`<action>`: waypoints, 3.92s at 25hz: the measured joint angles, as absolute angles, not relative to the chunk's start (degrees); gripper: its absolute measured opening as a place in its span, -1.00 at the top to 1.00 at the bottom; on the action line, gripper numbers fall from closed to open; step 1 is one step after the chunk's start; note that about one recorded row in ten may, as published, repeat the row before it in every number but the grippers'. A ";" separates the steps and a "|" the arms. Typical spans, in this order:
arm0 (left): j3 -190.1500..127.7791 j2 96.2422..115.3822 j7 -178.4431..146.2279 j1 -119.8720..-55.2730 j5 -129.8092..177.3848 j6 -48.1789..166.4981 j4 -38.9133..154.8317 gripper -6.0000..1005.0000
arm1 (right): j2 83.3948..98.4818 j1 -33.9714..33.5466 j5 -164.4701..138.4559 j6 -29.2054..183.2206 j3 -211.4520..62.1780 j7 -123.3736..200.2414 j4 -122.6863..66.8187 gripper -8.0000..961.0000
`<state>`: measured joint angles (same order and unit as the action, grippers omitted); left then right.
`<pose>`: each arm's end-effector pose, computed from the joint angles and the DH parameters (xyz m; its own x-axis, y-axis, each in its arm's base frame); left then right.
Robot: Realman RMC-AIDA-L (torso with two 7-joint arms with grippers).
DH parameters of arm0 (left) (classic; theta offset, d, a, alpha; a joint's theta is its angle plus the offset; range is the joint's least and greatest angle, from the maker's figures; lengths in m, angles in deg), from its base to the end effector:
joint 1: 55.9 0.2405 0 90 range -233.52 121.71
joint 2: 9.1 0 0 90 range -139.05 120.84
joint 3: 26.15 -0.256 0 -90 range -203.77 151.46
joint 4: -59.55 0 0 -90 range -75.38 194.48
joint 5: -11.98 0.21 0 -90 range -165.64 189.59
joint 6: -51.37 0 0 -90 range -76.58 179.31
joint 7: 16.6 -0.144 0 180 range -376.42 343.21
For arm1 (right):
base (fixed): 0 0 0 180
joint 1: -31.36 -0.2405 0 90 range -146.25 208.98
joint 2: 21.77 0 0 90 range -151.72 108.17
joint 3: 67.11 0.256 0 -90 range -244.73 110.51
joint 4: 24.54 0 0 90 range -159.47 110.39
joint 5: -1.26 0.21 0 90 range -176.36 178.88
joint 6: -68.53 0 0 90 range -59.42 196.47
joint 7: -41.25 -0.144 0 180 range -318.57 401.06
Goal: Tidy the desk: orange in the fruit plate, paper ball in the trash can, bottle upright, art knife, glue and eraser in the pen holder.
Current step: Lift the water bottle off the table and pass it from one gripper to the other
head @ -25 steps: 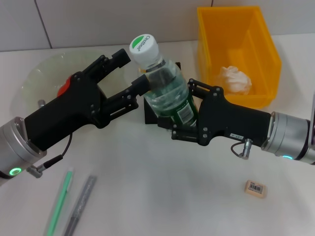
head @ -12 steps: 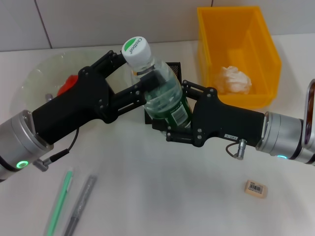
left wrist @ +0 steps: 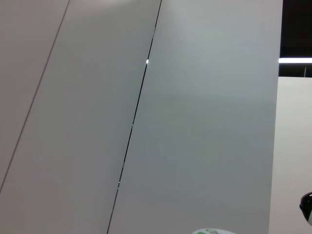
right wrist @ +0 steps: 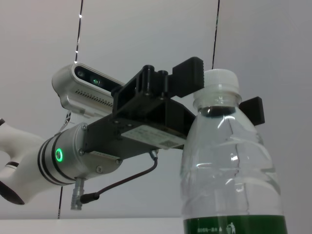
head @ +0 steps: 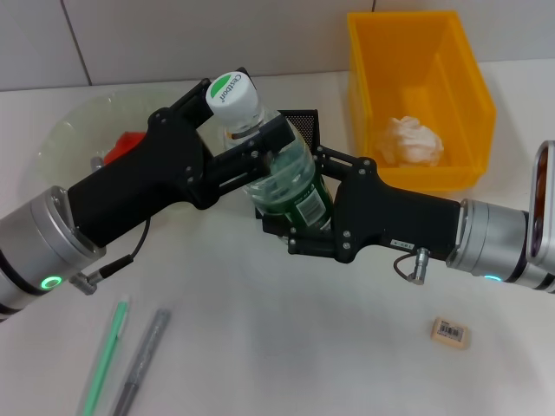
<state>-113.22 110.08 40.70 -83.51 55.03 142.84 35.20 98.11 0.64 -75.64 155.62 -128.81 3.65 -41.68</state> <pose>-0.1855 0.3065 -0.0324 0.4049 0.0807 0.9108 0.3359 -0.9396 -0.0661 0.2282 0.3104 -0.0535 0.7195 0.1305 -0.6821 -0.1714 -0.9185 -0.3565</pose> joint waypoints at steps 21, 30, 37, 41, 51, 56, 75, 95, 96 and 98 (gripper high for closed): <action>-113.22 110.08 39.90 -83.23 54.24 142.20 35.20 -0.44 | 98.11 0.43 -75.64 155.58 -128.81 3.72 -41.68 -0.60; -113.34 110.07 39.79 -83.09 53.37 142.28 35.16 -0.42 | 98.11 0.34 -75.64 155.54 -128.81 3.73 -41.68 -0.60; -113.48 110.07 39.66 -83.37 53.40 142.24 35.16 0.11 | 98.11 0.34 -75.64 155.53 -128.80 3.72 -41.68 -0.60; -113.51 110.07 38.72 -83.40 53.48 142.28 35.18 0.12 | 98.11 0.34 -75.64 155.52 -128.80 3.72 -41.68 -0.60; -113.52 110.07 36.93 -82.92 53.45 143.02 35.13 0.13 | 98.11 0.34 -75.65 155.57 -128.66 3.86 -41.62 -0.60; -113.52 110.07 36.92 -82.88 53.45 143.50 34.97 0.13 | 98.11 0.34 -75.64 155.64 -128.43 3.82 -41.51 -0.60; -114.03 110.07 37.34 -83.57 53.35 143.48 34.87 0.13 | 98.11 -1.55 -75.61 154.03 -128.98 3.70 -39.89 -0.60; -113.99 110.08 37.42 -83.77 53.38 143.42 34.41 0.13 | 98.11 -3.23 -75.60 151.14 -130.86 3.25 -38.63 -0.60; -114.00 110.08 37.42 -83.77 53.38 143.47 34.40 0.13 | 98.11 -3.23 -75.60 151.14 -130.86 3.25 -38.63 -0.60; -114.03 110.08 37.43 -83.77 53.38 143.60 34.32 0.13 | 98.11 -3.19 -75.60 151.26 -130.81 3.29 -38.61 -0.60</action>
